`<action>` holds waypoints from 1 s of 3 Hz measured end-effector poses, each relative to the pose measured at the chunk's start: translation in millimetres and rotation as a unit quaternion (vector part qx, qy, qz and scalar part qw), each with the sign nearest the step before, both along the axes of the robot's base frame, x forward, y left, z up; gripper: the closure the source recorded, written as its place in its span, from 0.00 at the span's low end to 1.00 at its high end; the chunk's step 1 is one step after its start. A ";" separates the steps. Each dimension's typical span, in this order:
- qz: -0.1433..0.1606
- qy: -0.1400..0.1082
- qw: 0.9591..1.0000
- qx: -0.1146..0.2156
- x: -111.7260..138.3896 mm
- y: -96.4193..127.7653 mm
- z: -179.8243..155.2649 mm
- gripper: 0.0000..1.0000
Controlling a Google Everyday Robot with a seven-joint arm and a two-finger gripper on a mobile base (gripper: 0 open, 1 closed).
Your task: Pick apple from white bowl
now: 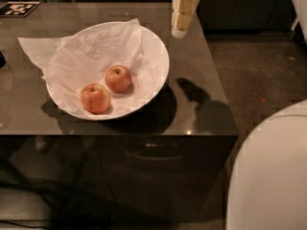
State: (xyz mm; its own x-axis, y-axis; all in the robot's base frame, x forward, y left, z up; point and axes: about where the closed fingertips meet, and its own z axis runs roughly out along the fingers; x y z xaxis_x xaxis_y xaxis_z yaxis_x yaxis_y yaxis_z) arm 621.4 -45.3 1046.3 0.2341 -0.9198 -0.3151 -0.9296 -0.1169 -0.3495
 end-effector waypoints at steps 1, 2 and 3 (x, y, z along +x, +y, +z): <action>0.017 0.020 0.999 0.037 11.4 28.1 -6.6 0.00; 0.008 0.028 0.997 0.074 10.9 35.4 -7.8 0.00; 0.008 0.019 0.997 0.080 17.2 40.6 -7.8 0.00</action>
Offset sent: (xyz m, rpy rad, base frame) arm -0.0188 0.0307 -0.0284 0.1855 0.1554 0.0110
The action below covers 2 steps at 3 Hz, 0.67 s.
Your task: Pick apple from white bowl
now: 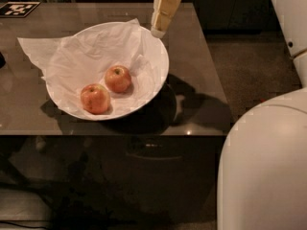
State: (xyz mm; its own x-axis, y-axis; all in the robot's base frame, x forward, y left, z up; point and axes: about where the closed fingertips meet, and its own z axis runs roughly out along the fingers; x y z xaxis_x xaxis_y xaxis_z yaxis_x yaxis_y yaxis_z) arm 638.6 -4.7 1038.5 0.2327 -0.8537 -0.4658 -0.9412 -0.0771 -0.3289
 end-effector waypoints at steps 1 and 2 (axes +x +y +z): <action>0.023 0.021 0.999 0.010 2.8 19.8 -17.1 0.00; 0.067 0.056 0.996 0.007 1.7 52.7 -41.0 0.00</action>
Offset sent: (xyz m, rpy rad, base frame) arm -0.0114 0.0746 -0.0638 -0.0496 0.2604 0.2751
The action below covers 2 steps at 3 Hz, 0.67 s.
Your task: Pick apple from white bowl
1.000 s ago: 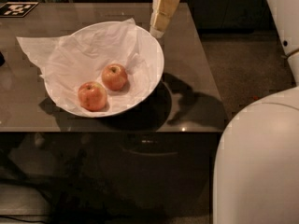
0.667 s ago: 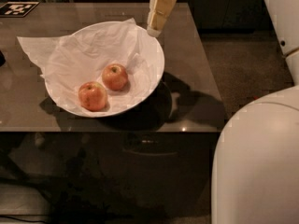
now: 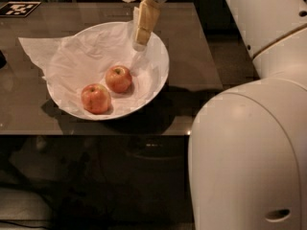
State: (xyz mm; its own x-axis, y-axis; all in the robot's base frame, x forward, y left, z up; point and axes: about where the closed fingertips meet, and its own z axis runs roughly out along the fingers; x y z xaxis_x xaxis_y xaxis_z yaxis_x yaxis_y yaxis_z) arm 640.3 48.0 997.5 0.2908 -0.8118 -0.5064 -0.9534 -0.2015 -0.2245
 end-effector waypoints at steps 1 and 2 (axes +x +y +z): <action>0.019 0.023 1.000 0.005 0.7 21.5 -16.2 0.00; 0.012 0.013 1.000 0.015 8.0 26.8 -14.8 0.00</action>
Offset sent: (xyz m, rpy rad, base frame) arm 0.0005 0.0185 -0.0140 0.0091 0.0405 0.0323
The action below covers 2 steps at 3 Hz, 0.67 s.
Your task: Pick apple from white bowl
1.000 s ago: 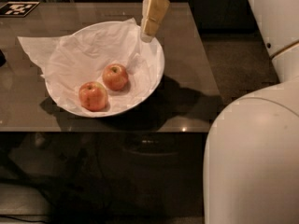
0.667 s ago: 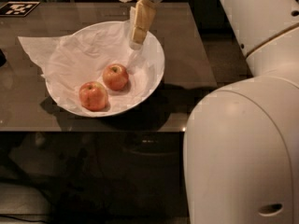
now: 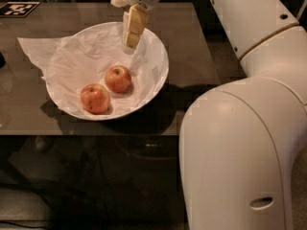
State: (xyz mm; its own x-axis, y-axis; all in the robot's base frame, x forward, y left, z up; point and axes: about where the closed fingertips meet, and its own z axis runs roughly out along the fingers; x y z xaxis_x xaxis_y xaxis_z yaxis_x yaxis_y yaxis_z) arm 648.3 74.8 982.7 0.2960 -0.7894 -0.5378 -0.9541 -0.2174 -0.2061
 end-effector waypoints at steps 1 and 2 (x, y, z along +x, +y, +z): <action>-0.026 0.003 0.998 -0.048 -4.4 7.3 -6.9 0.00; -0.042 0.021 0.995 -0.087 -9.9 15.7 -27.1 0.00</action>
Offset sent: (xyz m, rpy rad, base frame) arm -0.0357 0.0129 -0.0508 -0.3089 0.1235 -0.1075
